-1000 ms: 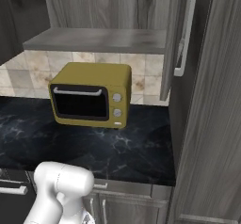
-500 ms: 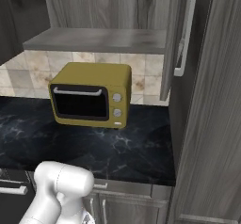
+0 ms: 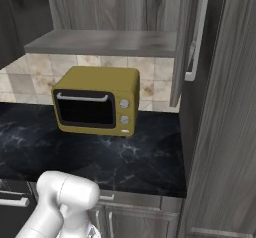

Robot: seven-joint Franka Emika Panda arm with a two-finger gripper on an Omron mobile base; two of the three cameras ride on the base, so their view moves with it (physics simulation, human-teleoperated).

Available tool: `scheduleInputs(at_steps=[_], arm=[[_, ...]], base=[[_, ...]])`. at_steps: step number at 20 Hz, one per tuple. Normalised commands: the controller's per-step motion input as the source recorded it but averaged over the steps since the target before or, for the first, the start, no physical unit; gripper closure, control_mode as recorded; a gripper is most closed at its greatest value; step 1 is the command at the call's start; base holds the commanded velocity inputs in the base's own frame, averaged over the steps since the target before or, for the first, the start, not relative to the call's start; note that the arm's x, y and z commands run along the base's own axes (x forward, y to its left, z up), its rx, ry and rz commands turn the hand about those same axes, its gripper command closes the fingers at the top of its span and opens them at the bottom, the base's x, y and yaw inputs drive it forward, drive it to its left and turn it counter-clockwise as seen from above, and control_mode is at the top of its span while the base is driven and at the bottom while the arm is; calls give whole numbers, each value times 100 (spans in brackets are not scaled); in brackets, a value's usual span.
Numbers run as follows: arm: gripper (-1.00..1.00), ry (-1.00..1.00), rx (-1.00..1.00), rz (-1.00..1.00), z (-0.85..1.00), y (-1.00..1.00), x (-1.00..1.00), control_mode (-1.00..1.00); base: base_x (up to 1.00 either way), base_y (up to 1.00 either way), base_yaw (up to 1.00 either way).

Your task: Open the cabinet. Pick the sponge and place it next to the sink. Then close the cabinet.

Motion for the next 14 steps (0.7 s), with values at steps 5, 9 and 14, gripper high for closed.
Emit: scheduleInputs(at_steps=[5,9,14], arm=[[-100,0,-5,-10,-9,25,40,-100],[-100,0,-6,-13,-14,17,47,-100],[-100,0,-5,-21,-8,22,21,-100]], base=[[0,0,0],[0,0,0],[0,0,0]])
